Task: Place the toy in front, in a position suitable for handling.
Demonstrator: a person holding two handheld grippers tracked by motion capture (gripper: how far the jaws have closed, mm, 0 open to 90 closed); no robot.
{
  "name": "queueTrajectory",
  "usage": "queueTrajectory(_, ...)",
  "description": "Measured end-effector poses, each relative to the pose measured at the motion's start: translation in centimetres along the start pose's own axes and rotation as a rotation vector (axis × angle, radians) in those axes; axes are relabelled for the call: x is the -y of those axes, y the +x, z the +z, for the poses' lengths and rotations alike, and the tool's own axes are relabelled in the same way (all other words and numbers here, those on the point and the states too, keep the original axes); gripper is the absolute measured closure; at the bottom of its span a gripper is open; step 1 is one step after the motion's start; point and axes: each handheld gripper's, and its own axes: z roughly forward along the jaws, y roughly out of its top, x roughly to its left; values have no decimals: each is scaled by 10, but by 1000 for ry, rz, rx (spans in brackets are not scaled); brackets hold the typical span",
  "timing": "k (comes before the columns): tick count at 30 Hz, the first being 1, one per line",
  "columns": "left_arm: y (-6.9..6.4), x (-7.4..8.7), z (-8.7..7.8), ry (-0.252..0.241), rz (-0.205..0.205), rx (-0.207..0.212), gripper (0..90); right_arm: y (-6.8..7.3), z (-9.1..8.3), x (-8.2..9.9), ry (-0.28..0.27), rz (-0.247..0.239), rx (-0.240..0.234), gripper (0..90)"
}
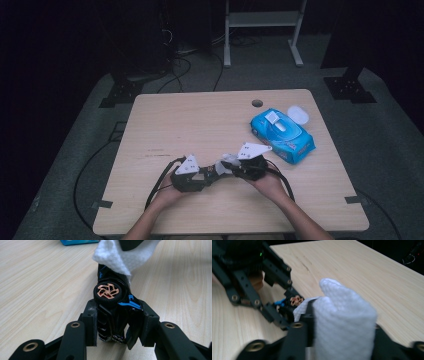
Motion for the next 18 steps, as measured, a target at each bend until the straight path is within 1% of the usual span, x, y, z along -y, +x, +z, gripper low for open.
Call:
queueTrajectory(1,0,0,0,0,0,0,583,0,0,0,0,0,0,762)
queueTrajectory(2,0,0,0,-1,-1,1,583,0,3,4,7,-16,1,786)
queueTrajectory(3,0,0,0,3,-6,2,583,0,3,4,7,-16,1,786)
queueTrajectory(4,1,0,-1,4,-6,0,583,-4,3,6,-2,-4,30,791)
queueTrajectory(5,1,0,-1,4,-6,0,583,-4,3,6,-2,-4,30,791)
queueTrajectory(6,1,0,-1,3,-4,-1,583,-7,2,6,-1,2,49,792)
queueTrajectory(7,1,0,-1,3,-4,-1,583,-11,0,8,-2,-3,81,795)
queueTrajectory(8,1,0,-1,4,0,0,583,-21,-4,11,1,28,113,798)
queueTrajectory(9,1,0,-1,4,0,0,583,-21,-4,11,1,28,113,798)
queueTrajectory(10,1,0,-1,2,-2,0,583,-25,-6,13,7,38,145,800)
queueTrajectory(11,1,0,-1,2,-2,0,583,-25,-6,13,7,38,145,800)
queueTrajectory(12,1,0,-1,2,-1,0,583,-28,-6,14,3,65,129,801)
queueTrajectory(13,1,0,-1,2,0,0,582,-28,-6,13,0,75,123,802)
queueTrajectory(14,1,0,-1,2,0,0,583,-24,-3,11,-7,75,101,803)
queueTrajectory(15,1,0,-1,2,-2,1,583,-24,-3,11,-7,75,101,803)
queueTrajectory(17,1,0,0,1,3,-2,583,-15,5,6,-15,72,60,804)
queueTrajectory(18,1,0,0,4,5,-2,582,-7,13,1,-21,60,17,804)
